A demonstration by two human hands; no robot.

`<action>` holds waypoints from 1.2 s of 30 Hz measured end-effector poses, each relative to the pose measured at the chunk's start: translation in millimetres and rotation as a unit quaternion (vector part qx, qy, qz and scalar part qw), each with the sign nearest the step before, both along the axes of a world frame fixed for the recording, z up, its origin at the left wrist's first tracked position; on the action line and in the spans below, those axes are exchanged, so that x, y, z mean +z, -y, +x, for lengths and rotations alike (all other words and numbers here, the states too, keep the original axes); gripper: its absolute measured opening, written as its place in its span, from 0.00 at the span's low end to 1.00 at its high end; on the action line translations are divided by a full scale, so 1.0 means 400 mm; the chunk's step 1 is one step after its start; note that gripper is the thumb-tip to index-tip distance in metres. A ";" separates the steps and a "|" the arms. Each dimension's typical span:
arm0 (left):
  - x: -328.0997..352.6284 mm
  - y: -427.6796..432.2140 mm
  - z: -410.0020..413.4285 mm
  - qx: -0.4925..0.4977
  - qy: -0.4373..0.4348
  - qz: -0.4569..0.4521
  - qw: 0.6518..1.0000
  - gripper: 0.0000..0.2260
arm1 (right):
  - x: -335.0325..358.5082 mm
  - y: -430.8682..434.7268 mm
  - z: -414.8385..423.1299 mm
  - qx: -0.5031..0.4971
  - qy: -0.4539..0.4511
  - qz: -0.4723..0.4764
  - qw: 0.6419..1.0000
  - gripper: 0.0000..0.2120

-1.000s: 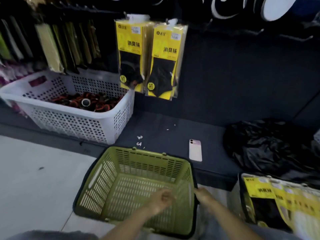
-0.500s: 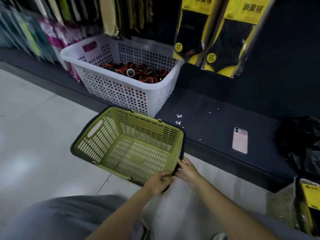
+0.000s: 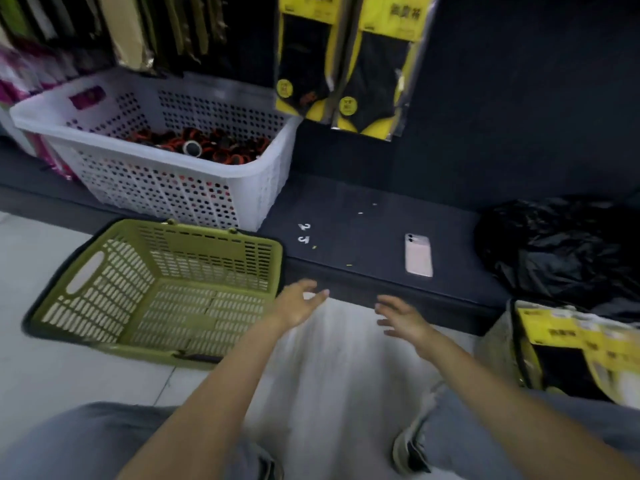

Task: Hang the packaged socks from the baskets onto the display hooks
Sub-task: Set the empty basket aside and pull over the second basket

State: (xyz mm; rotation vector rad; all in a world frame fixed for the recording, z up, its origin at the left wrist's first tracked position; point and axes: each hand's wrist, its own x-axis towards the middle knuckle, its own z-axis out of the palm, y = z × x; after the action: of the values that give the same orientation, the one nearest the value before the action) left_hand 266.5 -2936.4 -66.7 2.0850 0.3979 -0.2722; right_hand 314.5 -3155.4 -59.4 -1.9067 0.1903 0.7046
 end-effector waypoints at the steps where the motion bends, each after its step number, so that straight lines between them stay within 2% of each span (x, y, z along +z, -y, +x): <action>1: 0.018 0.044 0.029 -0.017 0.015 -0.009 1.000 0.23 | 0.022 0.070 0.009 -0.004 0.024 -0.030 0.999 0.17; 4: 0.067 0.200 0.076 -0.068 0.039 -0.063 0.995 0.19 | 0.080 0.270 0.017 -0.044 0.052 -0.110 0.992 0.17; 8: 0.089 0.401 0.082 -0.126 0.025 -0.138 0.982 0.09 | 0.121 0.478 -0.009 -0.109 0.054 -0.154 0.981 0.11; 10: 0.078 0.492 0.079 -0.152 0.004 -0.155 0.976 0.10 | 0.111 0.554 -0.038 -0.135 0.047 -0.176 0.974 0.08; 13: 0.042 0.624 0.063 -0.180 -0.048 -0.175 0.967 0.15 | 0.065 0.645 -0.094 -0.158 -0.011 -0.196 0.968 0.11; 15: 0.006 0.698 0.053 -0.212 -0.066 -0.153 0.963 0.18 | 0.041 0.673 -0.117 -0.131 -0.061 -0.184 0.972 0.08; 17: -0.027 0.761 0.048 -0.239 -0.082 -0.137 0.958 0.22 | 0.025 0.694 -0.110 -0.089 -0.050 -0.193 0.976 0.06; 19: -0.058 0.814 0.053 -0.230 -0.111 -0.157 0.954 0.22 | 0.020 0.723 -0.092 -0.044 0.038 -0.232 0.971 0.15; 21: -0.081 0.865 0.066 -0.200 -0.134 -0.191 0.952 0.17 | 0.016 0.759 -0.077 -0.018 0.108 -0.288 0.951 0.20; 26: -0.123 0.948 0.109 -0.154 -0.153 -0.210 0.953 0.11 | -0.063 0.823 -0.084 0.087 0.130 -0.420 0.894 0.25; 27: -0.128 0.951 0.116 -0.130 -0.164 -0.219 0.953 0.11 | -0.076 0.823 -0.085 0.096 0.142 -0.431 0.886 0.25; 30: -0.138 0.952 0.123 -0.071 -0.219 -0.275 0.933 0.12 | -0.087 0.817 -0.086 0.073 0.154 -0.420 0.891 0.26; 36: -0.138 0.913 0.104 -0.056 -0.204 -0.283 0.936 0.13 | -0.092 0.799 -0.095 0.102 0.191 -0.418 0.882 0.26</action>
State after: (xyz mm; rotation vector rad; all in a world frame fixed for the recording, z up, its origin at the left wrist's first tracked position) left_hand 307.9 -3301.5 -122.0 1.4767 0.3879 -0.7989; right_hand 276.6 -3475.2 -96.4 -2.8903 0.0359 0.3732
